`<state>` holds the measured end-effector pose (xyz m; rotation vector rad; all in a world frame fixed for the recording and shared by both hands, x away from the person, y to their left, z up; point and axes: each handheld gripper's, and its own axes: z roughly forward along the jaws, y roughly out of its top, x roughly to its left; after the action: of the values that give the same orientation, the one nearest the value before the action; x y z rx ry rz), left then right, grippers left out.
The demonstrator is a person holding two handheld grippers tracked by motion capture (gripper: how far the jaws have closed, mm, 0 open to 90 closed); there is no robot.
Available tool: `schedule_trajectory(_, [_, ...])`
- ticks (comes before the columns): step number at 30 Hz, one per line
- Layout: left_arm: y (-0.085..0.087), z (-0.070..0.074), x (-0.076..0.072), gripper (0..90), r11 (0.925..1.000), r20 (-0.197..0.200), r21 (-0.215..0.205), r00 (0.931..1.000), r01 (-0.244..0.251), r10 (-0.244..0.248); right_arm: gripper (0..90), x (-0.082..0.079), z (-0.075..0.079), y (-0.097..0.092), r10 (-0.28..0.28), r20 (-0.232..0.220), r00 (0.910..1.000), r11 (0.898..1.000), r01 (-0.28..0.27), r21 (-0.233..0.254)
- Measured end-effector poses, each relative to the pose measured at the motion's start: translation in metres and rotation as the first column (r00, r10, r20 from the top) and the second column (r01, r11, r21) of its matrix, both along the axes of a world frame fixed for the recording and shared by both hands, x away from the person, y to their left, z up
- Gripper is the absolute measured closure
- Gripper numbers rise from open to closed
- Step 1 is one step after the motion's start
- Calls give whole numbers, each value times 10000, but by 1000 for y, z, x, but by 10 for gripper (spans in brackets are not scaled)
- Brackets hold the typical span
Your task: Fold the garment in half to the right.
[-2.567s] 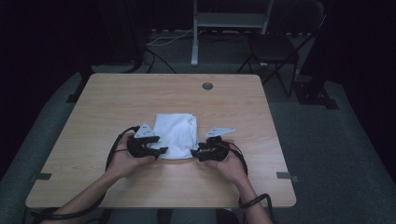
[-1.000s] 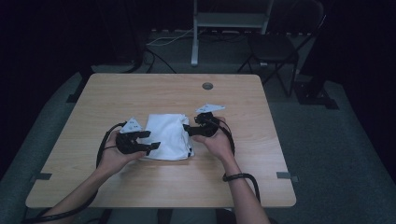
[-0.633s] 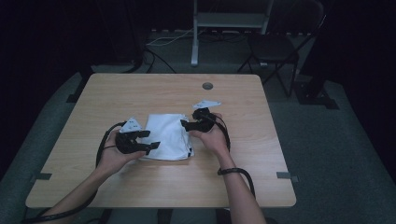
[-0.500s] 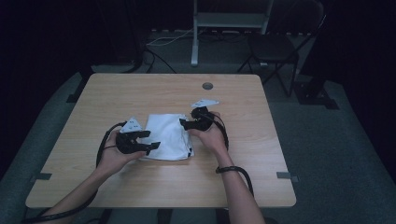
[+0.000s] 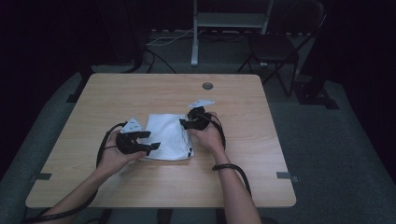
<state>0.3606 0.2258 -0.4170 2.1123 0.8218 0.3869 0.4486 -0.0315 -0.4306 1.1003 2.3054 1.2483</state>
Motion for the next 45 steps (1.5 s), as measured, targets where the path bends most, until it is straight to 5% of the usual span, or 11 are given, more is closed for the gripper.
schedule_trajectory(11, [-1, -3, 0, 352, 9999, -64, 87, 10000, 53, -52, 764, -1, -1, 0, 88, -166, 9998, 9999, -88, 50])
schedule_trajectory(33, [-2, -12, -1, 352, 9995, -231, 264, 9996, 147, -141, 747, 0, 5, -11, -803, -220, 9965, 9946, 816, 639])
schedule_trajectory(45, [-1, -4, 1, 344, 9999, -70, -38, 9999, 111, -111, 717, 1, 3, -15, -999, -201, 9948, 9944, 1005, 329])
